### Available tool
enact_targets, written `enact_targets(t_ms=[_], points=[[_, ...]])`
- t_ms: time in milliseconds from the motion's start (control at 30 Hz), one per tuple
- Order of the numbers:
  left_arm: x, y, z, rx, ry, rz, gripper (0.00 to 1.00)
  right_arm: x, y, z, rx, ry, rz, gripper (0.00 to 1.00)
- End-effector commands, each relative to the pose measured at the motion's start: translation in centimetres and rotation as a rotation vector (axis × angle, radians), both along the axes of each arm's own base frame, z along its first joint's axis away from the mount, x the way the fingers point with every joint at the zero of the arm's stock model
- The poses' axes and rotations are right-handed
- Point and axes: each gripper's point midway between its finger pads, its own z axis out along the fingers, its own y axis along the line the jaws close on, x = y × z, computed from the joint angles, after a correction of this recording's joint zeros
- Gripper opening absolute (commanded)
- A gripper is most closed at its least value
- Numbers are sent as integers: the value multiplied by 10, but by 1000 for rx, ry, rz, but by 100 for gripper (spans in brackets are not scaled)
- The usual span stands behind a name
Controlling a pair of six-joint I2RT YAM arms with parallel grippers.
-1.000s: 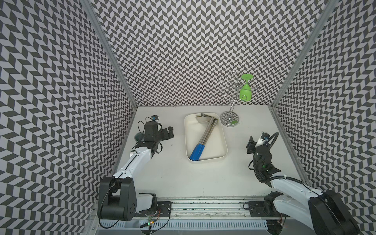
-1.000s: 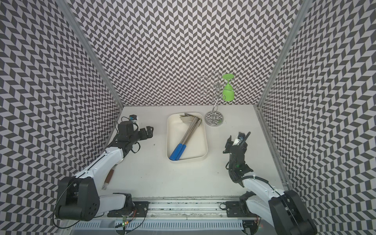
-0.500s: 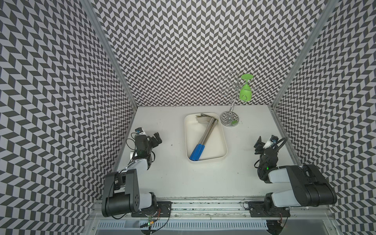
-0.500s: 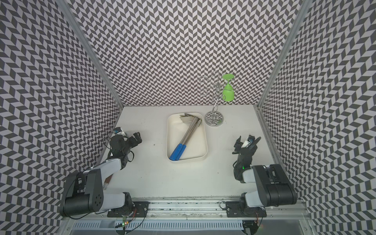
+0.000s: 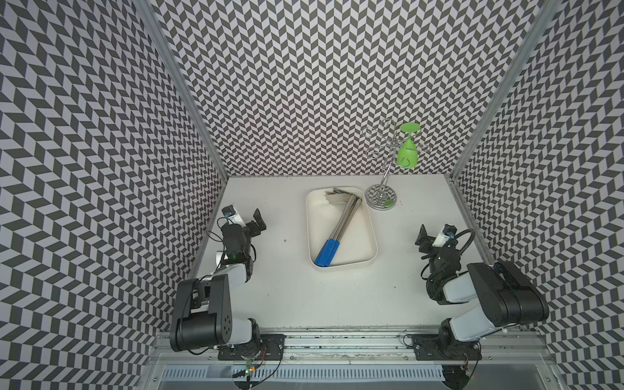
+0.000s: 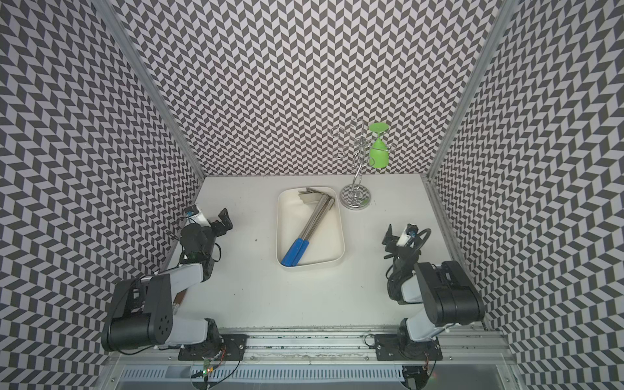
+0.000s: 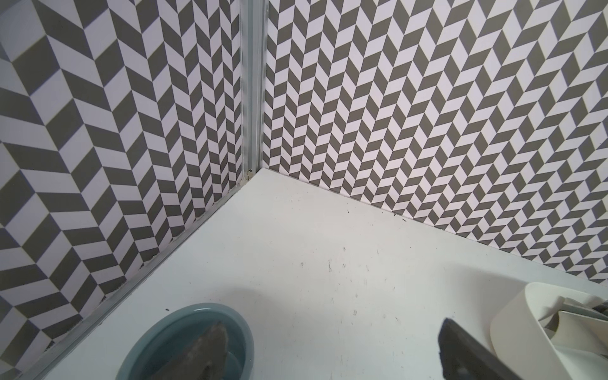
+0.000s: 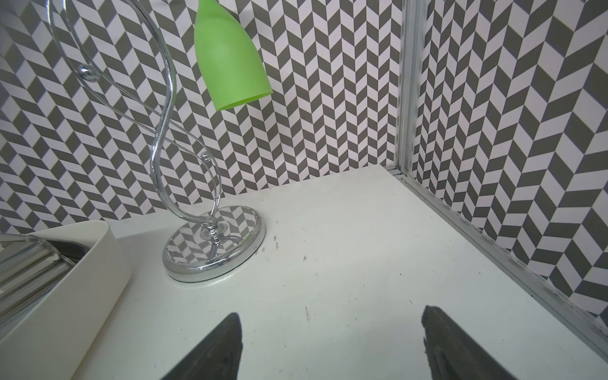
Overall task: Put the small hoe into the storage box
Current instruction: Reset both arms
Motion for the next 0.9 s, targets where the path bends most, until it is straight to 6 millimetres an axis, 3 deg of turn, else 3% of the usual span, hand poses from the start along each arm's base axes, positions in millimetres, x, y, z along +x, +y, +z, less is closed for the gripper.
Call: enact_targets(t_ms=[0,33,133,400,667,867], points=[[-15,4,-1,47,-24,37,100,3,1,28,-8,-112,10,93],[-21,5,-6,44,-18,51,100,2,2,27,-11,-110,10,100],[-34,6,-15,14,-29,78,100,3,2,27,-14,-112,15,99],[-20,8,-15,33,-41,87,100,6,4,26,-20,-105,25,99],[-7,-36,-20,202,-32,-15,100,7,4,26,-20,-99,20,99],[-23,-44,-20,229,-101,-37,100,7,4,26,-20,-97,16,99]])
